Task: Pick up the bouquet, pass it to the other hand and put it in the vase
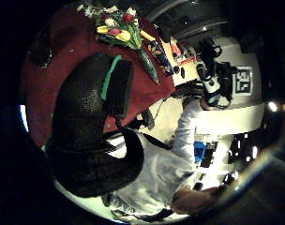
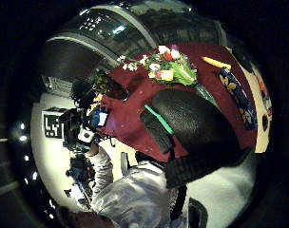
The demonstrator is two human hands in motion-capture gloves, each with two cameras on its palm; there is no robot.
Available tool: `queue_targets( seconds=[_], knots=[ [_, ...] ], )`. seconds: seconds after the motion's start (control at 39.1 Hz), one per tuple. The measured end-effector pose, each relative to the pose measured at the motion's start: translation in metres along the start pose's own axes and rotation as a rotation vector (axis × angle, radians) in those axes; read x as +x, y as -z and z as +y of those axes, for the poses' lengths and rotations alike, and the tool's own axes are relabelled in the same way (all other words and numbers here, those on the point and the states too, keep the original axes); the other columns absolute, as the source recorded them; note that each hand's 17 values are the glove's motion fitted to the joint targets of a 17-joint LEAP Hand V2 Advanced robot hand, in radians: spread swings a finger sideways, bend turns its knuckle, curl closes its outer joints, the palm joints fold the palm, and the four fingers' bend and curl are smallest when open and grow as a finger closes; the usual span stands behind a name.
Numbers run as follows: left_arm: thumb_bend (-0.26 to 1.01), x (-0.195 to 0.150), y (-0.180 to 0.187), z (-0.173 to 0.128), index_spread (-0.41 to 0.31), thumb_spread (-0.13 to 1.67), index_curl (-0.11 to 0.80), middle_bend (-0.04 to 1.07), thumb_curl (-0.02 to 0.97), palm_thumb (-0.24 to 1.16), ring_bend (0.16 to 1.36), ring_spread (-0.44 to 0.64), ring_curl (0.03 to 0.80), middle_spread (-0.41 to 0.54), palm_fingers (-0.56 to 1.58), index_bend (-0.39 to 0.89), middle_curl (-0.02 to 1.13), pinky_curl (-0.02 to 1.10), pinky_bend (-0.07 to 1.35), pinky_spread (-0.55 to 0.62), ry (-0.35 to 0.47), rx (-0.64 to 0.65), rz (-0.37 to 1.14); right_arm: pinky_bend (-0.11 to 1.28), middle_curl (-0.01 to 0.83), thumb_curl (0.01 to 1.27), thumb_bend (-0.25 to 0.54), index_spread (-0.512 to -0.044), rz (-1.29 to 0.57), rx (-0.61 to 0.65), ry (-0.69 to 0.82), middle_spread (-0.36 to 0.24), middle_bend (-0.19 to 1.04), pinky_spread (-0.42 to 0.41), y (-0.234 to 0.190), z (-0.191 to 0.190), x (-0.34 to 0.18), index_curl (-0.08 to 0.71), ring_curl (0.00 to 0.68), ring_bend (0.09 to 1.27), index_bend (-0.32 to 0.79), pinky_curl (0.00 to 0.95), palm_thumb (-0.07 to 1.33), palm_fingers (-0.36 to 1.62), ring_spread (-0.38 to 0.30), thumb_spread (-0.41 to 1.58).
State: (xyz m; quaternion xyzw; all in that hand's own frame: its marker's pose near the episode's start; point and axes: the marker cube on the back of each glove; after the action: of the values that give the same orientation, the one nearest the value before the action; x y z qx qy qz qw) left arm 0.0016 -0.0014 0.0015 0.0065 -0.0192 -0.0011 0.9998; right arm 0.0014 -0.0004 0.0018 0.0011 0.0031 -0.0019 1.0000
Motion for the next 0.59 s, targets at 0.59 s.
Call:
queue_targets(
  seconds=[0.59],
  knots=[
    [0.06,-0.015,0.02,-0.004,-0.057,1.16,0.195,0.2,0.173,0.23,0.53,0.17,0.236,0.089,0.38,0.14,0.25,0.23,0.31,0.22,-0.001,0.001,-0.159,0.67,0.22,0.17,0.069,-0.326,0.003,-0.126,-0.174,0.033,0.2,0.209,0.007,-0.003,0.038,0.061,0.266,0.64,0.0,0.304,0.31,0.37,0.068,1.08]
  ],
)
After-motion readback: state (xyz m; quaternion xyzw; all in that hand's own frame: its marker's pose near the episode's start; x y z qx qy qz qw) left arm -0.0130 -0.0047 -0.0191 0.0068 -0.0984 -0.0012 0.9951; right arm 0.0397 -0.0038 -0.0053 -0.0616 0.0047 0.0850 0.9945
